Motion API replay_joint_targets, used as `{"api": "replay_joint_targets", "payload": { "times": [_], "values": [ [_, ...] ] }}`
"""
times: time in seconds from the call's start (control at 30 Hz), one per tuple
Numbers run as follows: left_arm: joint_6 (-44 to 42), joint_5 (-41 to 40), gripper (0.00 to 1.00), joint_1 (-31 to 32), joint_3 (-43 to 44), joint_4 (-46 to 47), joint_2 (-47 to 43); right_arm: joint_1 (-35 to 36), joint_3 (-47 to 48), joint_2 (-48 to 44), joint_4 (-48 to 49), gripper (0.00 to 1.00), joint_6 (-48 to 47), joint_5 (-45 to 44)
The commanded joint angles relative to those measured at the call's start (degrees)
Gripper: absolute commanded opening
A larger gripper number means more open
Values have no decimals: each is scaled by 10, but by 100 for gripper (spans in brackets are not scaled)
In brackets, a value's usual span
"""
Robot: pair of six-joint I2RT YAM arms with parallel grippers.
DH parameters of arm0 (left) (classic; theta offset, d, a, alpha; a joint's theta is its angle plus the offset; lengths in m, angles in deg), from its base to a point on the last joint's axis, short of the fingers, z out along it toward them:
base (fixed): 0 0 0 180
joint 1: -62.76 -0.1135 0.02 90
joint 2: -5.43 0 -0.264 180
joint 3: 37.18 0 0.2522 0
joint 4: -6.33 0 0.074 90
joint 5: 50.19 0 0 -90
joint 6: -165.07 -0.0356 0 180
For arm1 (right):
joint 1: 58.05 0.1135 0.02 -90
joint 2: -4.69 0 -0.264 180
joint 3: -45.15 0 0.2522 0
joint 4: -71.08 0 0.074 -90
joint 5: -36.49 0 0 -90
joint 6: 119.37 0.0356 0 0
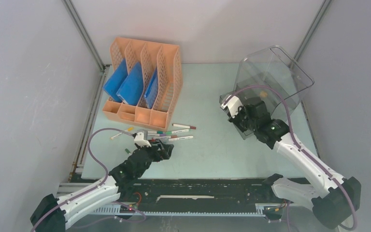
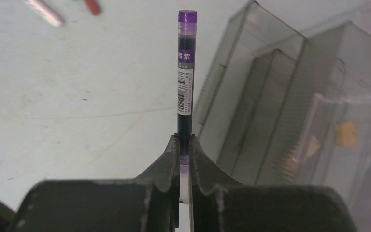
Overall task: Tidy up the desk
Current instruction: Place the stationery in the drawer.
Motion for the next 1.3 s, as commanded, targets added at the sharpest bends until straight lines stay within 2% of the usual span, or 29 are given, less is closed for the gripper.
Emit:
{"api": "replay_joint_targets", "payload": {
  "times": [0.0, 0.2, 0.5, 0.73, 0.87, 1.0, 1.13, 1.27],
  "values": [
    [-3, 3, 100, -3, 18, 36, 18, -26, -15, -3, 47, 0, 4, -79],
    [-4, 7, 100, -3, 23, 37, 25, -41, -26, 20, 71, 1, 9, -125],
    [-5, 7, 100, -3, 23, 30, 15, -47, -30, 65, 76, 15, 12, -144],
    [-3, 15, 100, -3, 25, 25, 10, -47, -31, 69, 74, 42, 17, -135],
    [-3, 21, 100, -3, 38, 9, 2, -46, -29, 54, 70, 52, 20, -117],
    [-24, 5, 100, -4, 69, -32, -1, -60, -10, 14, 32, 55, 30, -25],
    [-52, -7, 100, -13, 109, -81, 6, -96, 36, -10, -58, 58, 18, 190],
    [-59, 15, 100, -46, 153, -123, 36, -103, 99, -3, -147, 60, 1, 321]
  ]
}}
